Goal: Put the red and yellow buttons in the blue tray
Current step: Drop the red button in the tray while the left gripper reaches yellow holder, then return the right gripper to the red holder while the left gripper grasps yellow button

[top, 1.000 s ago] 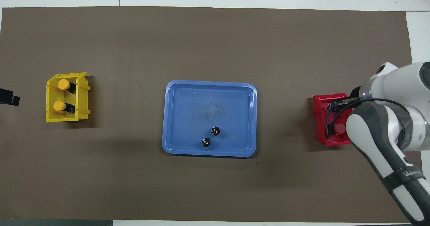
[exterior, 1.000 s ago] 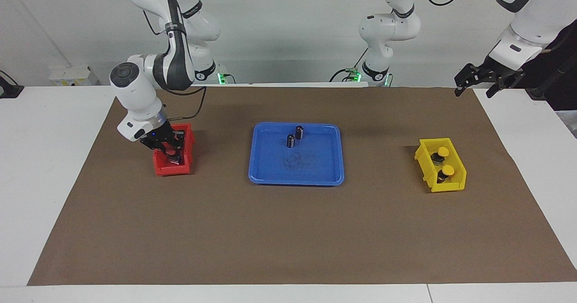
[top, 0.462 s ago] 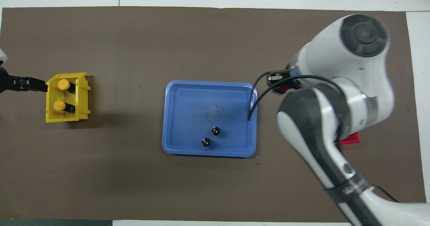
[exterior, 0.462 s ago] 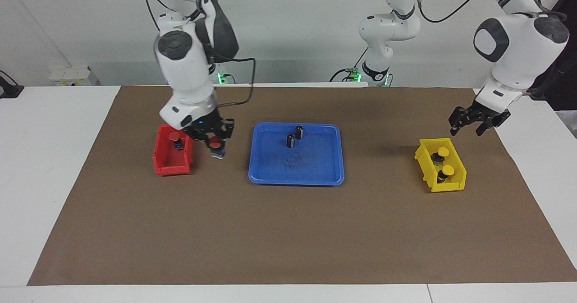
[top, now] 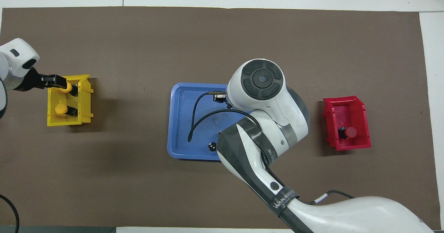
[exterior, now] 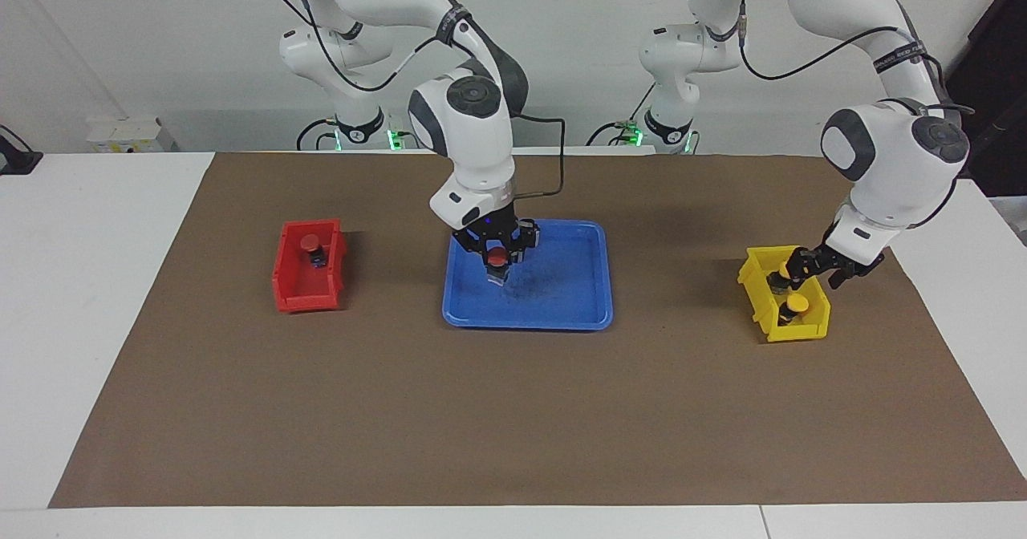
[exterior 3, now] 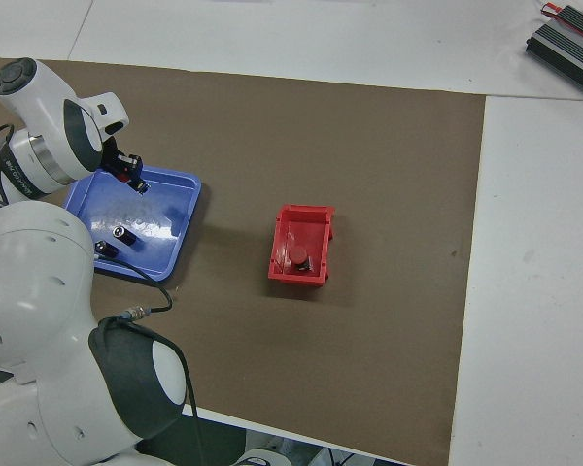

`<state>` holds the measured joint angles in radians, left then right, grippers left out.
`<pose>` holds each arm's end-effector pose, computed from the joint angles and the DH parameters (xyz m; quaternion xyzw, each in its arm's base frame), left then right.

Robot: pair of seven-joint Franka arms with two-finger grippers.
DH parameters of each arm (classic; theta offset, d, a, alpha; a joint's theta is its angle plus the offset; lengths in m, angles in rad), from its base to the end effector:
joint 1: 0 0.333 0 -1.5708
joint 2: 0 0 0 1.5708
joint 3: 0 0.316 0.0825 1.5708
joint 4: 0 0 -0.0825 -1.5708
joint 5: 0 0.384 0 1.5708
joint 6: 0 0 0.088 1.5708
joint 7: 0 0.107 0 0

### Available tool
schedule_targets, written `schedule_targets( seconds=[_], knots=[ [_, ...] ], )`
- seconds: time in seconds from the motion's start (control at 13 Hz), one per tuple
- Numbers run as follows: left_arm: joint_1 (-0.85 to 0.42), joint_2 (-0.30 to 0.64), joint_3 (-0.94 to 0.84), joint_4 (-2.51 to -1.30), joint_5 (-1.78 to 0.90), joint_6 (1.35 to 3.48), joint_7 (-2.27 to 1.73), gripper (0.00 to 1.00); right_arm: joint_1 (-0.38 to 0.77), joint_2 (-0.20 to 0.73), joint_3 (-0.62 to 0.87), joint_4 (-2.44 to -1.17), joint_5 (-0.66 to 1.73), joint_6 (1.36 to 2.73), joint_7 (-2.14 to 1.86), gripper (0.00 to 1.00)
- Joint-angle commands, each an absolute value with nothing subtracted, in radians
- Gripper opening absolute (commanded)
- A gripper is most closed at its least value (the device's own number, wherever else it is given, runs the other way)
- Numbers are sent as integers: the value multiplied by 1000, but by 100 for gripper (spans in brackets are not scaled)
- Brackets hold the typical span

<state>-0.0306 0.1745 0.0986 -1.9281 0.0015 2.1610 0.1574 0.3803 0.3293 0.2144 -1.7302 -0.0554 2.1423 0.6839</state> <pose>0.6017 0.0389 0.4051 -0.9985 0.0461 -0.0284 0.0124 0.5499 0.3544 0.4029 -0.9982 0.0378 -0.0303 0.0353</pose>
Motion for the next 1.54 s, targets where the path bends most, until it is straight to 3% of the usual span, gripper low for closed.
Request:
schedule_targets(
  seconds=[0.0,0.23,0.31,0.38,0.46,0.54,0.62,0.69,0.85,1.0,1.23,1.31,1.46],
  knots=[
    [-23,178,92,-1986,-5,2242,146,75,416,388,213,-1723,-123,2192,764,26],
    [-34,192,94,-2005,-5,2289,123,75,426,397,213,-1749,-124,2226,776,29],
    [-31,193,92,-2005,-6,2292,123,75,426,399,213,-1749,-124,2227,781,45],
    [-31,201,92,-2005,-6,2296,123,75,423,399,212,-1743,-124,2215,781,71],
    [-34,202,92,-2009,-6,2305,121,73,411,393,210,-1727,-127,2185,770,74],
    [-35,202,92,-2016,-6,2306,112,51,397,387,209,-1689,-135,2139,766,77],
    [-37,202,92,-2017,-9,2304,97,16,370,361,209,-1665,-135,2078,746,77],
    [-37,204,92,-2022,-8,2307,97,6,307,301,210,-1675,-130,2018,648,77],
    [-35,204,94,-2014,-8,2298,97,2,169,154,213,-1776,-98,1930,460,77],
    [-35,206,95,-1929,-6,2205,94,1,28,-17,212,-1973,-4,1939,231,77],
    [-52,212,92,-1584,53,1776,88,1,-197,-147,209,-2228,130,2078,-145,70],
    [-101,215,92,-1560,46,1747,28,1,-215,-173,207,-2277,133,2091,-172,69],
    [-260,195,89,-1624,48,1778,-212,1,-215,-213,207,-2382,133,2175,-189,68]
  ],
)
